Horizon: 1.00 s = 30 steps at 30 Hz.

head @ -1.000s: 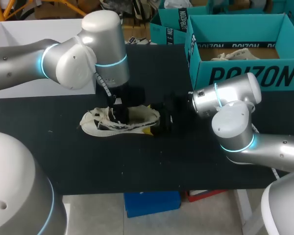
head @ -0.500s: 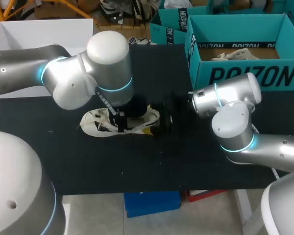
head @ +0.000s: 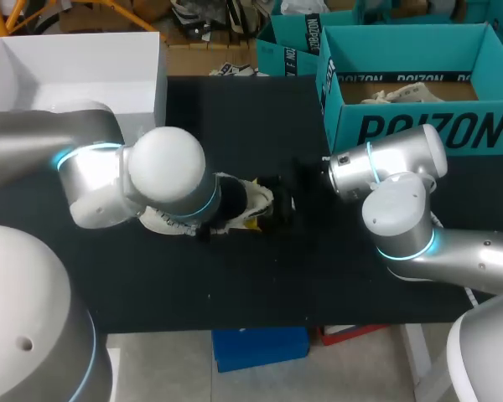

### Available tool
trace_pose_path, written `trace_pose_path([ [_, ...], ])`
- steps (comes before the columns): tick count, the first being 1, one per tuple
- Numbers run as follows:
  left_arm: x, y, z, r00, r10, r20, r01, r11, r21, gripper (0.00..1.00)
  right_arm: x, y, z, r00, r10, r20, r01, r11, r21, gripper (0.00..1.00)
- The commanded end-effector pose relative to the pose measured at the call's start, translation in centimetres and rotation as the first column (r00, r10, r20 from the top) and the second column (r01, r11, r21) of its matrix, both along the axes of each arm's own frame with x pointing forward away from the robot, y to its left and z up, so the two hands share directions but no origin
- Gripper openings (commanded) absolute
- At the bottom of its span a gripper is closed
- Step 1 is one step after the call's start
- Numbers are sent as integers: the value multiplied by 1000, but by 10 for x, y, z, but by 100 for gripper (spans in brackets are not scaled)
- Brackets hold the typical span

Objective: Take the shoe out of the shoebox, open the shoe tongue, remove and reinsert the insole, then place the shoe into the shoebox

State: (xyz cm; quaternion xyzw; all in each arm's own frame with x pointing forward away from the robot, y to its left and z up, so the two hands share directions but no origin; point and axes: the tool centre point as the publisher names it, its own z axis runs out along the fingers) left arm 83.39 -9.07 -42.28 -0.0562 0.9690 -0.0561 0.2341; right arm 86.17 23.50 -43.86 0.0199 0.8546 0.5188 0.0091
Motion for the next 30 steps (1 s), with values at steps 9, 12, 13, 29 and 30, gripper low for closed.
trace_pose_path([
  [9,-5,11,-5,972,41,232,-24,997,-75,33,3,-1,-3,1000,-3,-2,3,1000,-1,0],
  [12,-5,10,-3,979,25,204,-12,998,-67,0,3,-1,-3,1000,-3,-2,3,1000,-1,0],
  [13,-4,10,-2,982,21,185,-8,998,-68,0,3,-1,-3,1000,-3,-2,3,1000,-1,0],
  [29,2,8,28,943,-158,-291,109,978,-177,0,3,-1,-3,1000,-3,-2,3,1000,-1,0],
  [30,3,8,29,944,-149,-295,102,980,-168,0,3,-1,-3,1000,-3,-2,3,1000,-1,0],
])
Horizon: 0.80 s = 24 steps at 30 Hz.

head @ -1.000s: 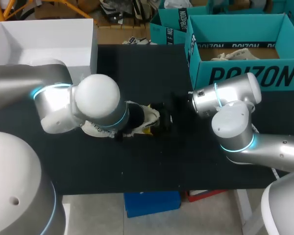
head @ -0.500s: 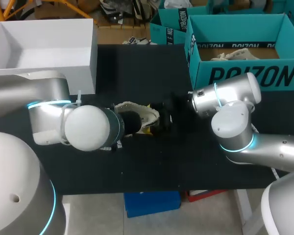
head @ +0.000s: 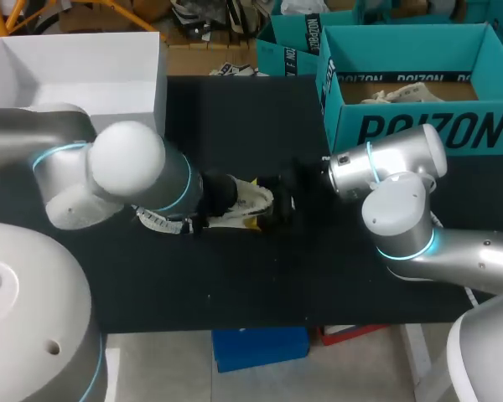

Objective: Take the shoe out of the shoebox, open the shoe tongue, remove and reinsert the insole, then place the shoe into the shoebox

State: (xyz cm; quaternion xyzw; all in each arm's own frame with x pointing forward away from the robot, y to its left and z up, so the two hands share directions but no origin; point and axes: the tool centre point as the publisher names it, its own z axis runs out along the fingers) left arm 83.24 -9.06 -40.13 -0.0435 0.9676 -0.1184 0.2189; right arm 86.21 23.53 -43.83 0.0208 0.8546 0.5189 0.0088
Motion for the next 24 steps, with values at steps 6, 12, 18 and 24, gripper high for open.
trace_pose_path([
  [6,4,7,12,930,-131,-342,111,991,-75,0,3,-1,-4,1000,-1,-1,1,1000,-1,0],
  [12,3,7,19,917,-156,-368,121,986,-116,0,3,-1,-4,1000,-1,-1,1,1000,-1,0],
  [18,3,10,28,908,-175,-381,129,981,-145,0,3,-1,-4,1000,-1,-1,1,1000,-1,0],
  [24,-1,11,35,910,-180,-374,132,980,-152,0,3,-1,-4,1000,-1,-1,1,1000,-1,0],
])
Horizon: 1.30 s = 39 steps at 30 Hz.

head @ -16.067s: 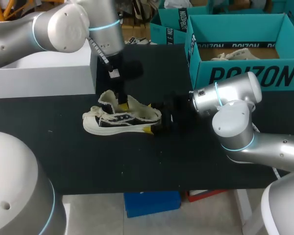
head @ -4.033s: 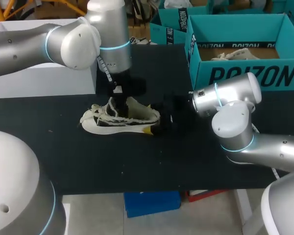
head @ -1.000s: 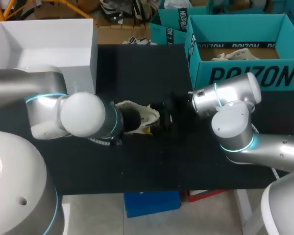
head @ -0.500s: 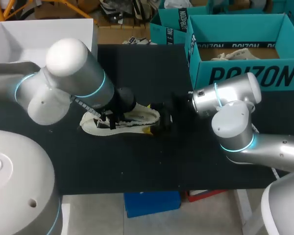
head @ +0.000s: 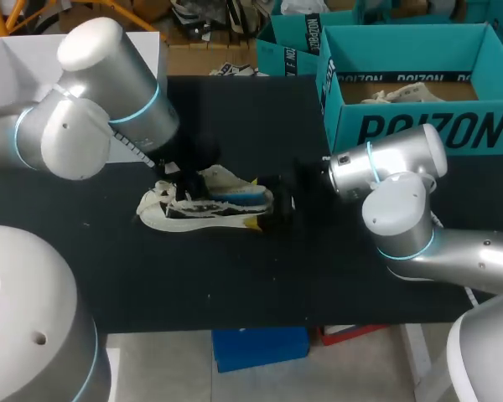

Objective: Take the shoe out of the shoebox, open the shoe tongue, remove and reinsert the insole, then place the shoe into the shoebox

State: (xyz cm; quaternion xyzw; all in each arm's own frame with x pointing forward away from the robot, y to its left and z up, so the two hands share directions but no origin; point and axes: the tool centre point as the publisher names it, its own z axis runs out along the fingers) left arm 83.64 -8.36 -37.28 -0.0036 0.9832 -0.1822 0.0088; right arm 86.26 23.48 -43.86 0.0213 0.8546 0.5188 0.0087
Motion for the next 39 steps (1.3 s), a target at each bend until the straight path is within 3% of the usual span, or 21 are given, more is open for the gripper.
trace_pose_path([
  [1,-6,4,8,1000,-4,6,4,1000,-5,0,2,-1,-3,1000,0,0,0,1000,-1,0],
  [8,-4,-10,1,998,15,54,-17,1000,26,0,2,-1,-3,1000,0,0,0,1000,-1,0],
  [10,4,-15,-9,998,9,54,-11,1000,24,18,2,-1,-3,1000,0,0,0,1000,-1,0],
  [12,7,-18,-14,997,15,73,-16,1000,13,23,2,-1,-3,1000,0,0,0,1000,-1,0],
  [15,5,-23,-18,993,-1,115,2,1000,-11,40,2,-1,-3,1000,0,0,0,1000,-1,0],
  [24,-2,-34,-27,985,-21,172,31,998,-57,40,2,-1,-3,1000,0,0,0,1000,-1,0],
  [39,-7,-55,-15,947,-47,317,70,996,-60,38,2,-1,-3,1000,0,0,0,1000,-1,0],
])
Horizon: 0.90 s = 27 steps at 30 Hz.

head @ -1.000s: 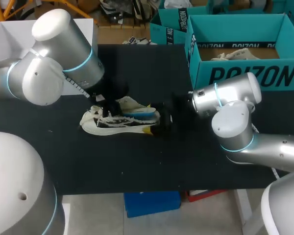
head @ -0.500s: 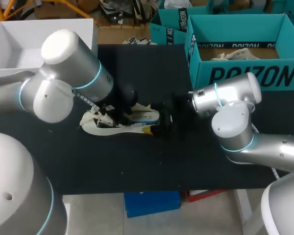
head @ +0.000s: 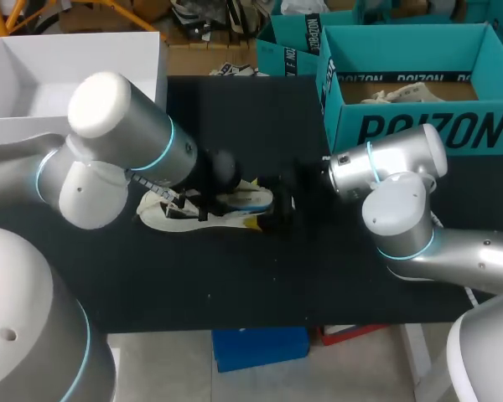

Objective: Take the shoe out of the shoebox, open the shoe tongue, remove and reinsert the insole, then place the shoe into the shoebox

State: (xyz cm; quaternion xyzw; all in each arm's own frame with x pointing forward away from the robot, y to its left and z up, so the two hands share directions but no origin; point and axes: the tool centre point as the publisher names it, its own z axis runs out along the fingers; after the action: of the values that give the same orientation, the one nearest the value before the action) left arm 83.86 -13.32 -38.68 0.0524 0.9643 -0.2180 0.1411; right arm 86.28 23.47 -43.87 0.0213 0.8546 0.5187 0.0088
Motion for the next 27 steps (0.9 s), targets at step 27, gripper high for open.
trace_pose_path([
  [27,-7,-32,1,980,-16,201,9,999,38,37,2,0,-3,1000,0,0,0,1000,-1,0],
])
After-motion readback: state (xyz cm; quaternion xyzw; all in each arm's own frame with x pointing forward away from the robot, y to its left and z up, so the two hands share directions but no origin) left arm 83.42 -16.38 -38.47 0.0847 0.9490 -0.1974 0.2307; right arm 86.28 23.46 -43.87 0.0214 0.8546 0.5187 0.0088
